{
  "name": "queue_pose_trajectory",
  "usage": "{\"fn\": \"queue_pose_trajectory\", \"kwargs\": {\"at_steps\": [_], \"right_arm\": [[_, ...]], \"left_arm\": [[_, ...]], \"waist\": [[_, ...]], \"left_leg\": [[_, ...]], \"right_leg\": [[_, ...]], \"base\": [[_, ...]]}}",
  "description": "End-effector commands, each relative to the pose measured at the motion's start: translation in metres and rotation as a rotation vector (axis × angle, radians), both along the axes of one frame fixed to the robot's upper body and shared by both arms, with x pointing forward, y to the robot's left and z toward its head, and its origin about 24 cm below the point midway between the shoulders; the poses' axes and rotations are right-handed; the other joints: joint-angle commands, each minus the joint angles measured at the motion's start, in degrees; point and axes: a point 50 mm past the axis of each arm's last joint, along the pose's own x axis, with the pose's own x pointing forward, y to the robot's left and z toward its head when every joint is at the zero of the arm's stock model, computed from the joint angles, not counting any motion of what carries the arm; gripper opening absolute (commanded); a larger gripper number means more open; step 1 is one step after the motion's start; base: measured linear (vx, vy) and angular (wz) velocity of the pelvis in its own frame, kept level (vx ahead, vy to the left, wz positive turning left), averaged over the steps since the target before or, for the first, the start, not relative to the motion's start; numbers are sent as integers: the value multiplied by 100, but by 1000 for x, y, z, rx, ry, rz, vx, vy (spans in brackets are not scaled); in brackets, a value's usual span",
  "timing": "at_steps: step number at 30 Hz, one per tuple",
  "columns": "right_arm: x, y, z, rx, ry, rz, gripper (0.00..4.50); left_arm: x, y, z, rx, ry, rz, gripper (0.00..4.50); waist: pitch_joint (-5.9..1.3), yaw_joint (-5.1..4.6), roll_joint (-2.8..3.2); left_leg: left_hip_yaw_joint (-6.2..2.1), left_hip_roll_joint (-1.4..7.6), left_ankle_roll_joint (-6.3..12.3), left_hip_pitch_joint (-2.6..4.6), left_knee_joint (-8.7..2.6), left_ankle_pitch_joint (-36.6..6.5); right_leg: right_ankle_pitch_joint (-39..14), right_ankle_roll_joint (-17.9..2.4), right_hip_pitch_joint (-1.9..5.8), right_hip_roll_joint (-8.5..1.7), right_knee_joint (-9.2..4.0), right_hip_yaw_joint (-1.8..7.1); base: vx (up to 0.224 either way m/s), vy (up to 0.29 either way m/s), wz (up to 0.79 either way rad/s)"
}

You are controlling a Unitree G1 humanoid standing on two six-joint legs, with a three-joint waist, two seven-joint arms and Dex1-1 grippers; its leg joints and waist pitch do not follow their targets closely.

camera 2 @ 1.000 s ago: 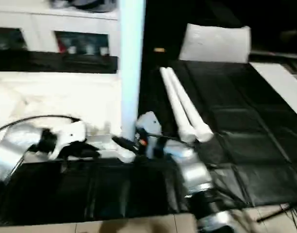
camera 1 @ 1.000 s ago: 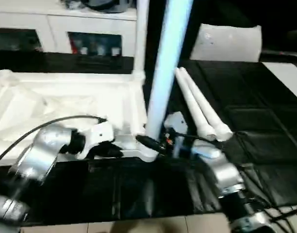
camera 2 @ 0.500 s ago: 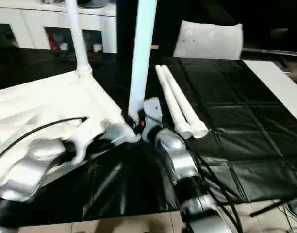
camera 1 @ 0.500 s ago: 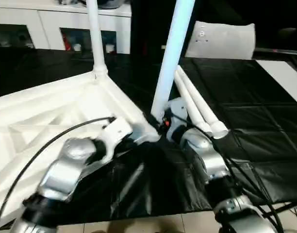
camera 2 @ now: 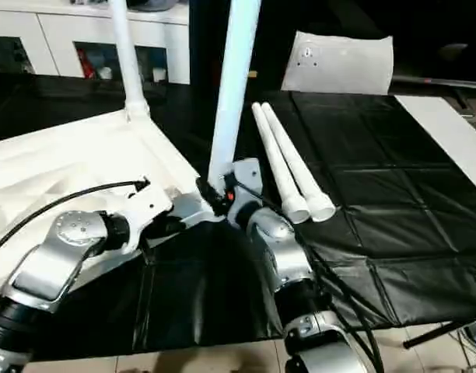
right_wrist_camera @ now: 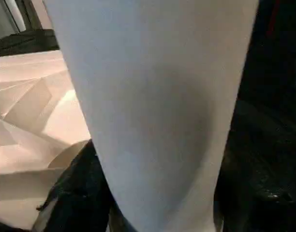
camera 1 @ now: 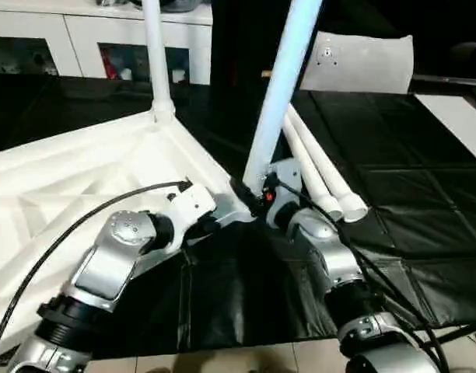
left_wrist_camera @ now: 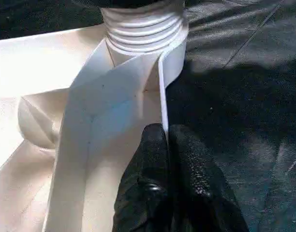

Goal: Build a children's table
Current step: Insert table leg to table base, then rotate leg to tighten

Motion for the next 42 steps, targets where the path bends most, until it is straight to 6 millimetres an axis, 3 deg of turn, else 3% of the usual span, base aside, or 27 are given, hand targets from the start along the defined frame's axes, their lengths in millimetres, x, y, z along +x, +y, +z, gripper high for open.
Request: {"fn": "queue_pose_trajectory", "kwargs": {"at_steps": [1, 5, 7, 11, 15, 21, 24, 26, 28, 33, 42], "right_arm": [[-13, 6, -23, -17, 113, 63, 317], [-19, -2, -22, -35, 75, 127, 360], [-21, -7, -23, -51, 69, 122, 385], [-31, -25, -22, -50, 62, 157, 416], [-41, -46, -16, -60, 45, 235, 448], [-46, -75, 10, -150, -57, 388, 448], [-47, -78, 12, -231, -76, 456, 448], [-47, -78, 12, -274, -74, 503, 448], [-47, -76, 14, -268, -65, 560, 448], [-49, -68, 17, -247, -55, 677, 448], [-37, -59, 16, -247, -50, 718, 366]], "left_arm": [[2, 6, -14, 83, 12, 34, 0], [8, 11, -14, 51, 24, 16, 0], [9, 12, -13, 28, 34, -9, 0], [8, 14, -11, 6, 53, -119, 0], [8, 19, -13, 27, 73, -218, 0], [0, 33, -14, 123, 187, -472, 0], [0, 34, -12, 122, 212, -524, 0], [1, 35, -11, 128, 228, -552, 0], [2, 34, -9, 149, 231, -594, 0], [4, 32, -6, 169, 243, -668, 0], [5, 23, -4, 171, 258, -757, 0]], "waist": [[-150, 0, 135], [-214, 48, 154], [-211, 61, 151], [-232, 107, 146], [-265, 133, 171], [-271, 155, 161], [-263, 154, 155], [-277, 159, 158], [-292, 171, 134], [-297, 213, 121], [-307, 310, 127]], "left_leg": [[-190, 413, -6, -18, -443, -1631], [-146, 411, 118, -15, -390, -1132], [-143, 408, 152, -49, -395, -979], [-134, 393, 252, -49, -362, -776], [-126, 396, 427, -43, -322, -424], [-120, 399, 524, -25, -298, -416], [-114, 392, 462, -27, -293, -548], [-111, 405, 435, -19, -286, -490], [-109, 397, 521, -24, -264, -310], [-105, 407, 651, -21, -241, -210], [-91, 411, 518, -7, -229, -230]], "right_leg": [[-1725, -942, 63, -558, -577, 441], [-935, -1086, 105, -544, -500, 436], [-664, -1144, 137, -537, -469, 422], [-491, -1145, 184, -553, -455, 423], [253, -1251, 223, -530, -385, 407], [306, -1381, 248, -538, -350, 395], [49, -1439, 238, -558, -371, 391], [79, -1472, 241, -562, -347, 395], [402, -1556, 247, -550, -301, 387], [554, -1614, 253, -560, -271, 381], [469, -1649, 245, -571, -245, 374]], "base": [[0, 0, 0], [0, 0, 0], [0, 0, 0], [0, 0, 0], [0, 0, 0], [0, 0, 0], [0, 0, 0], [0, 0, 0], [0, 0, 0], [0, 0, 0], [0, 0, 0]]}}
